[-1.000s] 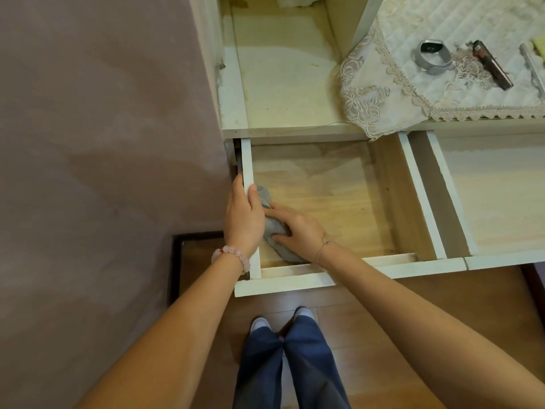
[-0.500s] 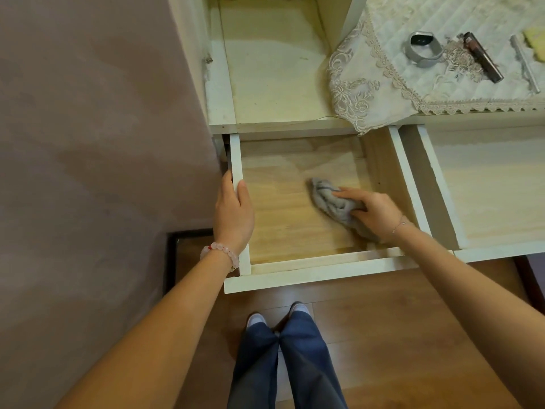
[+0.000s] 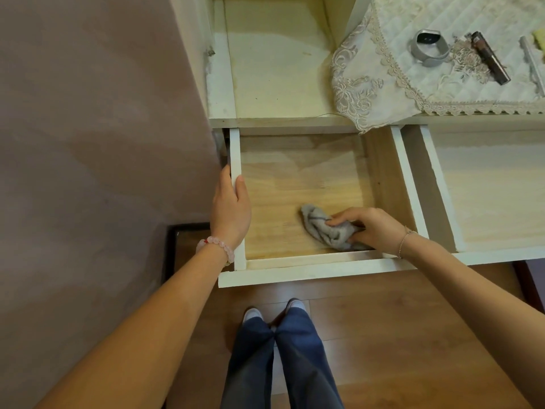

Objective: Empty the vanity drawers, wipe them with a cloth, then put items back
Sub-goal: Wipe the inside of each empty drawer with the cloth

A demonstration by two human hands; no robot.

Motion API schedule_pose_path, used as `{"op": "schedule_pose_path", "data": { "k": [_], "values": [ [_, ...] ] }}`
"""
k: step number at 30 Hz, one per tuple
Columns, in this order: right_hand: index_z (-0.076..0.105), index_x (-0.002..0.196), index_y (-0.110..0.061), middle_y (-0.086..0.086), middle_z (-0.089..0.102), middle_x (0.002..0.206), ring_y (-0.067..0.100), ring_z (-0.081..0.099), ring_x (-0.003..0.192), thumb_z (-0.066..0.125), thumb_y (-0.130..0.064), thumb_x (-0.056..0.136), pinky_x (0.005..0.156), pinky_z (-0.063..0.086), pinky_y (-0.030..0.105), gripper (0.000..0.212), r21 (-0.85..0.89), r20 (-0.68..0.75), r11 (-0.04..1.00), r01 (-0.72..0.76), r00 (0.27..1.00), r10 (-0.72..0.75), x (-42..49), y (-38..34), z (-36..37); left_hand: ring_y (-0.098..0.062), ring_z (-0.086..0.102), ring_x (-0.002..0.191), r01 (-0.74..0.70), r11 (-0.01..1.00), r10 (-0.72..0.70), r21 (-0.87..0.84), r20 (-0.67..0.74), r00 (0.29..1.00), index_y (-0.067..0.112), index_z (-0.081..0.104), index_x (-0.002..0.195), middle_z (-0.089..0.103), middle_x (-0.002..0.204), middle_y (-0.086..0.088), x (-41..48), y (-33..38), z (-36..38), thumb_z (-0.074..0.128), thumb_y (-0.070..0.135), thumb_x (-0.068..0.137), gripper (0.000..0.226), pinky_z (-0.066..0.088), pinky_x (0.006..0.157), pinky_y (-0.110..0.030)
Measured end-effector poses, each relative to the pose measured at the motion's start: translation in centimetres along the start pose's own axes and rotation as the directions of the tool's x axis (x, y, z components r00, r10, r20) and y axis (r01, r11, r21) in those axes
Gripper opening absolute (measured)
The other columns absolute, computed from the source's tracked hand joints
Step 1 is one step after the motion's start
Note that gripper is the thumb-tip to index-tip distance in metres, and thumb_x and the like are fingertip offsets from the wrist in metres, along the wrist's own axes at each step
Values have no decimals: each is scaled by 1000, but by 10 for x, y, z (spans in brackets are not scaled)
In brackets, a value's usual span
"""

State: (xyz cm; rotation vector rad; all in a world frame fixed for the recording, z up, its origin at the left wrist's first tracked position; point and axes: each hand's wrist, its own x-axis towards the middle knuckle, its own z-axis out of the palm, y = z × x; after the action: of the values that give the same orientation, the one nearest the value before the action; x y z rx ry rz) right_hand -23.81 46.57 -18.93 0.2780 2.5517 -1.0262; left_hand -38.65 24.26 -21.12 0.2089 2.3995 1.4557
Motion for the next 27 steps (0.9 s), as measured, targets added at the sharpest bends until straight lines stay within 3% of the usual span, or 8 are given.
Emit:
{"op": "schedule_pose_path", "data": {
  "k": [6, 10, 13, 16, 19, 25, 27],
  "values": [
    [64, 117, -21, -2, 58, 128, 13, 54, 117, 71, 3, 73, 101, 41, 25, 51, -12, 176, 999, 31, 984, -29, 30, -37, 23, -8, 38, 124, -19, 1000, 19, 16, -20, 1000, 20, 29, 142, 41, 140, 3, -1, 2, 0, 27, 33, 101, 43, 28, 93, -20],
    [61, 121, -25, -5, 52, 135, 12, 48, 123, 67, 1, 77, 102, 36, 20, 52, -28, 247, 992, 120, 963, -109, 52, -67, 44, -1, 39, 112, -39, 999, 40, 13, -19, 999, 20, 32, 140, 46, 134, 3, -1, 2, -1, 27, 30, 101, 40, 31, 88, -17],
    [59, 123, -27, -7, 51, 136, 12, 47, 123, 68, -4, 78, 94, 33, 13, 52, -100, 253, 980, 172, 957, -142, 60, -74, 50, -3, 42, 111, -44, 999, 44, 13, -20, 999, 20, 34, 138, 47, 131, 4, 0, 2, -1, 28, 30, 101, 39, 31, 84, -11],
    [56, 126, -30, -7, 48, 140, 13, 43, 127, 69, -11, 80, 97, 32, 18, 51, -93, 257, 977, 193, 952, -164, 55, -69, 51, -8, 44, 116, -39, 999, 39, 11, -28, 999, 19, 34, 139, 47, 133, 1, 0, 2, 0, 28, 29, 101, 40, 33, 90, -18],
    [59, 122, -32, -9, 51, 136, 13, 47, 123, 69, -18, 80, 91, 33, 17, 45, -110, 214, 971, 213, 959, -186, 54, -69, 54, -1, 36, 117, -25, 999, 26, 41, -38, 999, 19, 30, 142, 42, 140, 1, 0, 3, 1, 27, 31, 101, 43, 29, 93, -18],
    [65, 113, -28, -8, 61, 125, 14, 53, 113, 67, -12, 81, 82, 35, 16, 36, -74, 197, 977, 198, 964, -180, 53, -65, 55, -17, 39, 128, -17, 998, 19, 60, -38, 999, 18, 30, 141, 42, 141, -3, 0, 2, 1, 27, 31, 101, 43, 31, 100, -25],
    [66, 113, -25, -6, 62, 123, 15, 54, 112, 66, -8, 82, 88, 40, 20, 36, -7, 192, 989, 150, 970, -146, 49, -61, 53, -17, 41, 126, -26, 998, 27, 49, -37, 999, 18, 32, 140, 44, 139, -3, 0, 3, 1, 27, 30, 101, 42, 32, 99, -25]
  ]
}}
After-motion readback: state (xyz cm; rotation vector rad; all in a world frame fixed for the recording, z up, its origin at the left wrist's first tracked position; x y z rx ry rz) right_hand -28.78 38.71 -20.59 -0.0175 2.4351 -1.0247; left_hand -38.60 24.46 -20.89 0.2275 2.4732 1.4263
